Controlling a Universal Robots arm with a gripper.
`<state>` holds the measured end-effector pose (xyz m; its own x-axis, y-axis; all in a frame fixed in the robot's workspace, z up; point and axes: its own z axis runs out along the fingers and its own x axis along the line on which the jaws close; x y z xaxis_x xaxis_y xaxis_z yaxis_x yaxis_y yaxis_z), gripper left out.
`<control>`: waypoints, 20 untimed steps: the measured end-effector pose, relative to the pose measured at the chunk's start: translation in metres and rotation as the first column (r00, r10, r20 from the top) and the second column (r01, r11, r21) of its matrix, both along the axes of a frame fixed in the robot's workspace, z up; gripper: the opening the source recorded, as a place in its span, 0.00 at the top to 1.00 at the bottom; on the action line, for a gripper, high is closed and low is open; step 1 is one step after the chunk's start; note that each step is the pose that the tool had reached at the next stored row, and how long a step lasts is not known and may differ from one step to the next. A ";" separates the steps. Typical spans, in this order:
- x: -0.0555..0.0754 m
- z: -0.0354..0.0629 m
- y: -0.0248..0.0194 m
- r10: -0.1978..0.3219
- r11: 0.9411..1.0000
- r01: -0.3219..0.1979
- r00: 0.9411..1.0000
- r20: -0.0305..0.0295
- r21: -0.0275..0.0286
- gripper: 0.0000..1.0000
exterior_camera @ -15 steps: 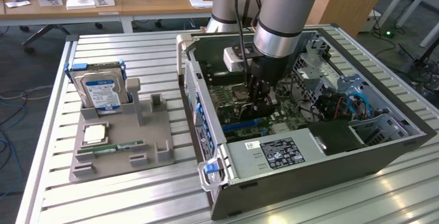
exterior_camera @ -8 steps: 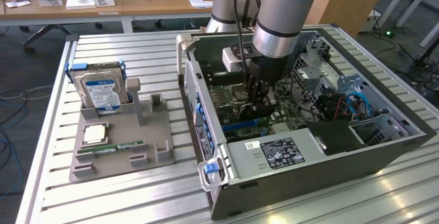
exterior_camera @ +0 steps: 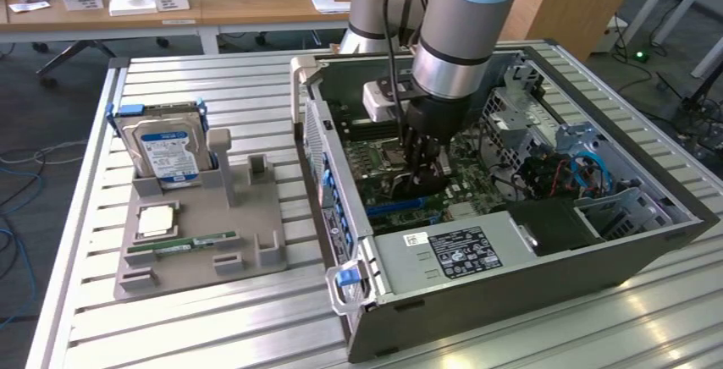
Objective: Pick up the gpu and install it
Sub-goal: 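Insert the gpu into the slot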
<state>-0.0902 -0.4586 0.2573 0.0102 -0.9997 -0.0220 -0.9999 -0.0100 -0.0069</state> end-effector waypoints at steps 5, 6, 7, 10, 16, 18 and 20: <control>-0.001 -0.0026 0.0000 0.000 1.000 0.000 1.000 0.000 0.000 0.74; -0.001 -0.0032 0.0000 0.000 1.000 0.000 1.000 0.000 0.000 0.74; -0.002 -0.0036 0.0000 0.000 1.000 0.000 1.000 0.000 0.000 0.74; -0.003 -0.0040 0.0000 0.000 1.000 0.000 1.000 0.000 0.000 0.74; -0.004 -0.0045 0.0002 0.000 1.000 0.000 1.000 0.001 0.000 0.74; -0.005 -0.0047 0.0002 0.000 1.000 0.000 1.000 0.001 0.000 0.74; -0.005 -0.0054 0.0001 0.000 1.000 0.000 1.000 0.001 0.000 0.74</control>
